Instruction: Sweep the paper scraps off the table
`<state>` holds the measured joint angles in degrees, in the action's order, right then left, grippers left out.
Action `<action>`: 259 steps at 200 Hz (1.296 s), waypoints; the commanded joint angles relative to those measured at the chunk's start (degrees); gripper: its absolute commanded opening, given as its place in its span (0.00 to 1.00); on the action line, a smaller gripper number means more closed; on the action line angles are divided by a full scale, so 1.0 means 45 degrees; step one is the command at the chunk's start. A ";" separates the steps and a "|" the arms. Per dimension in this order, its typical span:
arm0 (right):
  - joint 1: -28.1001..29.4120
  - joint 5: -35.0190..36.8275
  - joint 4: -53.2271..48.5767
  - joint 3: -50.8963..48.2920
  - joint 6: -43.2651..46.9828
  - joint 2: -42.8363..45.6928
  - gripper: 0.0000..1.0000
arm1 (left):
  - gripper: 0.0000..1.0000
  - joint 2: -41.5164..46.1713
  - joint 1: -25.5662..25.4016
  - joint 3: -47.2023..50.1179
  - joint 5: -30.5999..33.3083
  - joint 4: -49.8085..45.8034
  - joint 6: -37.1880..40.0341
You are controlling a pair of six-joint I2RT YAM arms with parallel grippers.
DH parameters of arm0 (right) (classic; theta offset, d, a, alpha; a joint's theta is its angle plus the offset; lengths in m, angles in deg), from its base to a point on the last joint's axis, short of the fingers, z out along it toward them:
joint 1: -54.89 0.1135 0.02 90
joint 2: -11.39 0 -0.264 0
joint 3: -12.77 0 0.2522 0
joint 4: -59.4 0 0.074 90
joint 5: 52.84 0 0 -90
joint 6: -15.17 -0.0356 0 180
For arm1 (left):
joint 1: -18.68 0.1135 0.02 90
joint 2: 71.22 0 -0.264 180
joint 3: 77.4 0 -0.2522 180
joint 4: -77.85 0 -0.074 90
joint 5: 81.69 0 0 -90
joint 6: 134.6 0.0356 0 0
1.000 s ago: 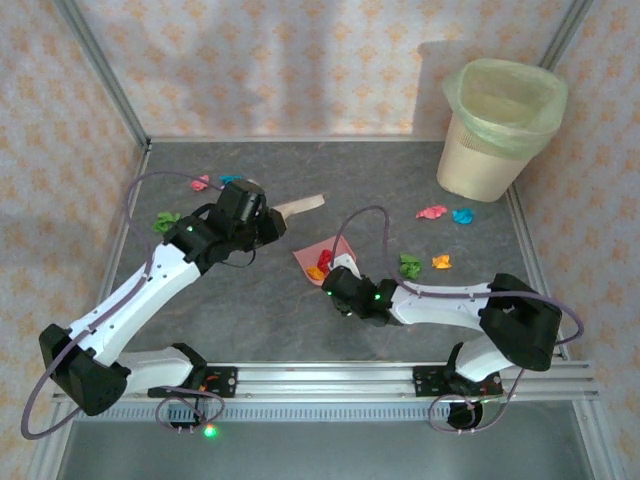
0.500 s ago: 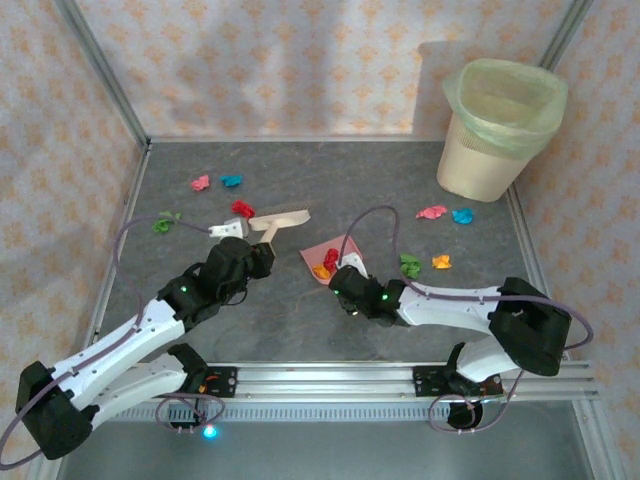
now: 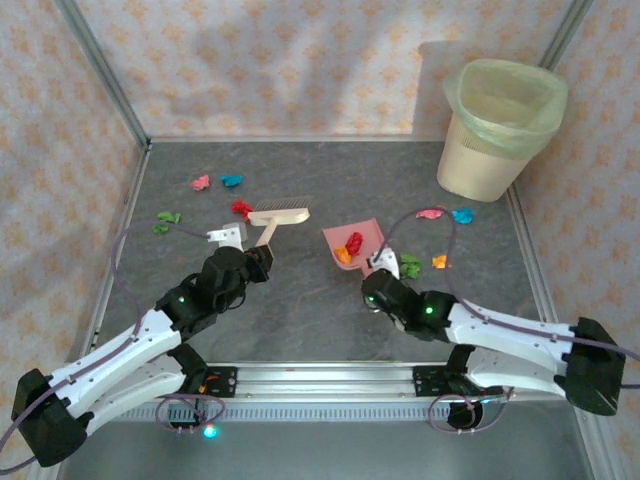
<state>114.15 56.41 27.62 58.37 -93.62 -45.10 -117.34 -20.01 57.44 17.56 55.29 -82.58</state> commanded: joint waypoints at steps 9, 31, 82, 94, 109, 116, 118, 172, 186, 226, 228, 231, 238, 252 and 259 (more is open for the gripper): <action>-0.0196 0.1935 -0.1519 0.0843 -0.0105 0.0886 0.00 | 0.00 -0.0021 -0.0111 0.0044 0.0382 0.0727 -0.0024; -0.0420 0.2271 -0.2633 0.2201 0.0041 0.0912 0.00 | 0.00 0.0069 -0.0111 0.0027 0.0700 0.0414 -0.0245; -0.2641 0.1624 -0.5184 0.6618 0.0561 -0.0247 0.00 | 0.00 0.0602 -0.0109 0.0024 0.1167 -0.0075 -0.0468; -0.3492 0.1302 -0.5748 0.7761 0.0631 -0.0726 0.00 | 0.00 0.0661 -0.0111 0.0024 0.1165 -0.0097 -0.0468; -0.4502 0.0735 -0.6143 0.9114 0.0828 -0.1274 0.00 | 0.00 0.0678 -0.0098 0.0010 0.1198 -0.0147 -0.0467; -0.5151 0.0356 -0.6378 0.9960 0.0900 -0.1623 0.00 | 0.00 0.0668 -0.0115 0.0010 0.1194 -0.0154 -0.0457; -0.5306 0.0275 -0.6418 1.0158 0.0934 -0.1738 0.00 | 0.00 0.0653 -0.0107 0.0011 0.1187 -0.0140 -0.0450; -0.8976 -0.1942 -0.7758 1.6239 0.0777 -0.5328 0.00 | 0.00 0.0412 -0.0101 -0.0071 0.1029 -0.0087 -0.0408; -0.9907 -0.2407 -0.8294 1.7868 0.0587 -0.6445 0.00 | 0.00 0.0314 -0.0111 -0.0093 0.0918 -0.0047 -0.0408; -1.2326 -0.4321 -0.9559 2.1893 -0.0219 -0.9510 0.00 | 0.00 0.0174 -0.0111 -0.0191 0.0646 -0.0024 -0.0370; -1.2436 -0.4425 -0.9645 2.2101 -0.0303 -0.9662 0.00 | 0.00 0.0173 -0.0102 -0.0186 0.0640 -0.0009 -0.0369; -1.2523 -0.4563 -0.9754 2.2339 -0.0353 -0.9827 0.00 | 0.00 0.0173 -0.0110 -0.0180 0.0614 0.0010 -0.0357; -1.2943 -0.5210 -1.0028 2.3123 -0.0650 -1.0424 0.00 | 0.00 0.0139 -0.0111 -0.0171 0.0614 0.0041 -0.0333; -1.3626 -0.6460 -1.0408 2.4340 -0.1307 -1.1367 0.00 | 0.00 0.0057 -0.0112 -0.0200 0.0613 0.0043 -0.0330; -1.3930 -0.7063 -1.0475 2.4851 -0.1605 -1.1785 0.00 | 0.00 -0.0010 -0.0110 -0.0205 0.0578 0.0058 -0.0347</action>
<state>55.53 35.66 -13.89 162.06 -95.26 -93.27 -116.86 -20.01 57.46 19.71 54.09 -84.15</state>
